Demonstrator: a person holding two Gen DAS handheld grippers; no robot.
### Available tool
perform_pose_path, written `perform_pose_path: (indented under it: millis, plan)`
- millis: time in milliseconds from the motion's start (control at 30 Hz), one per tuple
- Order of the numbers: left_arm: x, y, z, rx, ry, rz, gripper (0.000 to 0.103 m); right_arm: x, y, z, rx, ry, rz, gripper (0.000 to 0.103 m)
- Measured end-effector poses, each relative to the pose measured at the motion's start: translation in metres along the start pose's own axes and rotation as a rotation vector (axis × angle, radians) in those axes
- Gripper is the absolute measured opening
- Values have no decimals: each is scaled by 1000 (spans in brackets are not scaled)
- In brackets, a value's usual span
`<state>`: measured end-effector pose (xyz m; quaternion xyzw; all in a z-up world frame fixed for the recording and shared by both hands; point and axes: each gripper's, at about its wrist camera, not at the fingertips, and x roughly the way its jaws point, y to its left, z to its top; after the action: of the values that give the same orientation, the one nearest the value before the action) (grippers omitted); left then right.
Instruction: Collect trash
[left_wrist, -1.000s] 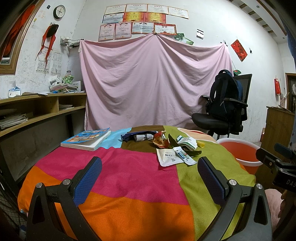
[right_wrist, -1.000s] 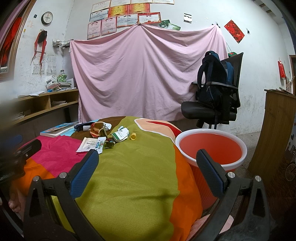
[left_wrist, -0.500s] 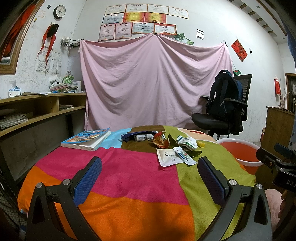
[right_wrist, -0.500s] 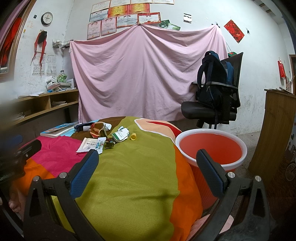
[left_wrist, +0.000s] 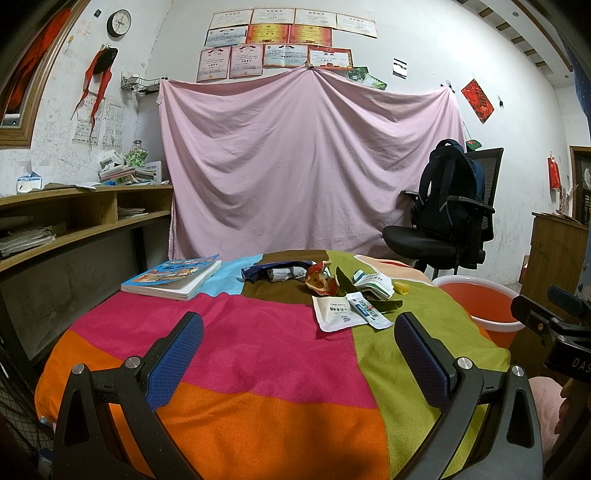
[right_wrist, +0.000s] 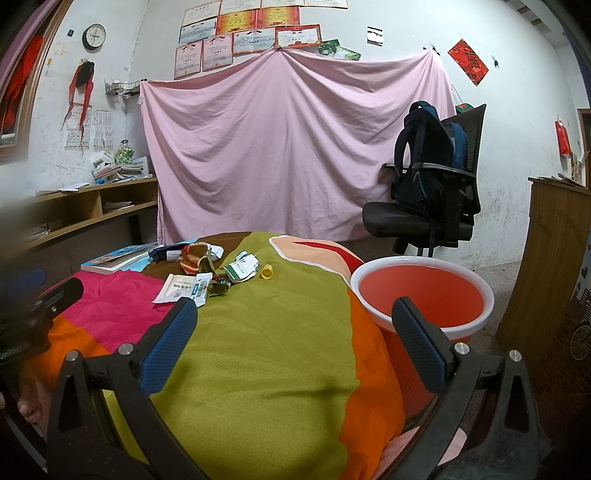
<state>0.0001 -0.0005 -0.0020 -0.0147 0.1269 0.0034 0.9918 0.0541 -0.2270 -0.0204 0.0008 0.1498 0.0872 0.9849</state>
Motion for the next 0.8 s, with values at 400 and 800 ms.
perform_pose_path:
  millis: [400, 800]
  plan:
    - [0, 0, 0, -1, 0, 1, 101, 0, 0, 0, 0, 0, 0, 103]
    - [-3, 9, 18, -51, -36, 49, 101, -4, 2, 15, 11, -74, 37, 103]
